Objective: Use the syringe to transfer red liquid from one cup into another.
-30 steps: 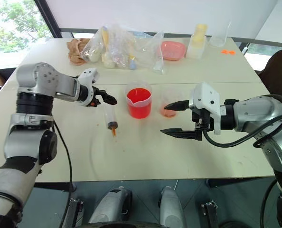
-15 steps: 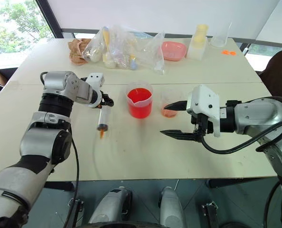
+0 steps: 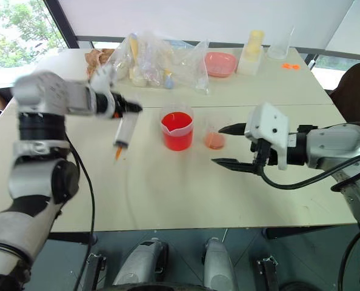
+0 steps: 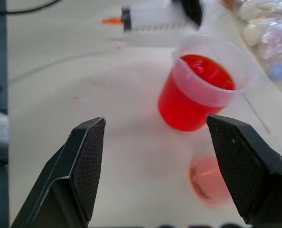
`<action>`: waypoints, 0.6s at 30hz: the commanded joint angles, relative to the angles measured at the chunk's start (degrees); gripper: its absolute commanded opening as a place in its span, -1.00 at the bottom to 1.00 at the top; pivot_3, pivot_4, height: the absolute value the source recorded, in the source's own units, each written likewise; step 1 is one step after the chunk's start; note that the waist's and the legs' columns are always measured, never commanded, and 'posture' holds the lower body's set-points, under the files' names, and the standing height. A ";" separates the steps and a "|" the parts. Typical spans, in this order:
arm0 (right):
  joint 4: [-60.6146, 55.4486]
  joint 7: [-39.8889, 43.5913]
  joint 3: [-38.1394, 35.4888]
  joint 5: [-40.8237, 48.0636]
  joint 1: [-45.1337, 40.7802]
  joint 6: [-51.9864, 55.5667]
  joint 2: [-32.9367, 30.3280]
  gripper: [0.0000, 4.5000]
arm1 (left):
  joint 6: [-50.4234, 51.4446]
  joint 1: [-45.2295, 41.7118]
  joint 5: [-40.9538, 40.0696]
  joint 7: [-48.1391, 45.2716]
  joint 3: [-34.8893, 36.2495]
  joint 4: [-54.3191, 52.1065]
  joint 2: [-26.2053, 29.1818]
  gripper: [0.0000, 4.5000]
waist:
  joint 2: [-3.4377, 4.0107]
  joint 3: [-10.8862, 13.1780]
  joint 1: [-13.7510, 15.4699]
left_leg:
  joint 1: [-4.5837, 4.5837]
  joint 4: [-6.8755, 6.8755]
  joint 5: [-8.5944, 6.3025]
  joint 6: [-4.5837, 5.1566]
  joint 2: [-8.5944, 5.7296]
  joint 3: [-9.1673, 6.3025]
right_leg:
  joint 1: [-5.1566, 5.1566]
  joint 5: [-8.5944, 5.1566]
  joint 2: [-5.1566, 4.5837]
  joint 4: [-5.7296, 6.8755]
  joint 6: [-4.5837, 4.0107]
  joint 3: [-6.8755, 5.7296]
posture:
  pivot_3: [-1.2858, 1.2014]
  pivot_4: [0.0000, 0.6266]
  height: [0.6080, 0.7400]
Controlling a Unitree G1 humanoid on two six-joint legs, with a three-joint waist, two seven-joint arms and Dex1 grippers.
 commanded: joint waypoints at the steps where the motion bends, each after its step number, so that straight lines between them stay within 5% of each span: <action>1: 3.85 -2.85 -4.36 0.12 -3.64 -1.45 1.03 0.57 | -8.01 -3.35 -6.94 -11.78 4.46 -5.37 3.60 -0.16 | 0.03 -0.01 -0.05 | 0.02 0.00 0.00 0.00 0.01 0.01 | 0.00 0.00 -0.01 0.00 0.00 0.00 | 0.03 -0.52 1.00; 9: 18.98 -11.02 0.38 -14.19 -16.71 -16.11 5.32 0.57 | -31.41 5.89 -9.56 -26.52 0.22 -14.43 -3.37 -0.16 | 0.06 -0.03 0.03 | 0.09 0.00 0.24 -0.39 0.00 0.07 | 0.11 0.03 -0.02 0.00 -0.04 0.02 | 0.03 -0.52 1.00; 18: 29.65 -18.25 4.77 -23.79 -30.09 -28.18 14.11 0.57 | -52.50 8.44 -2.53 -33.27 -7.62 -5.14 -10.26 -0.16 | 0.06 -0.02 -0.66 | 0.06 -0.03 0.24 -0.37 -0.04 0.16 | 0.03 0.03 0.05 -0.03 -0.05 0.03 | 0.03 -0.52 1.00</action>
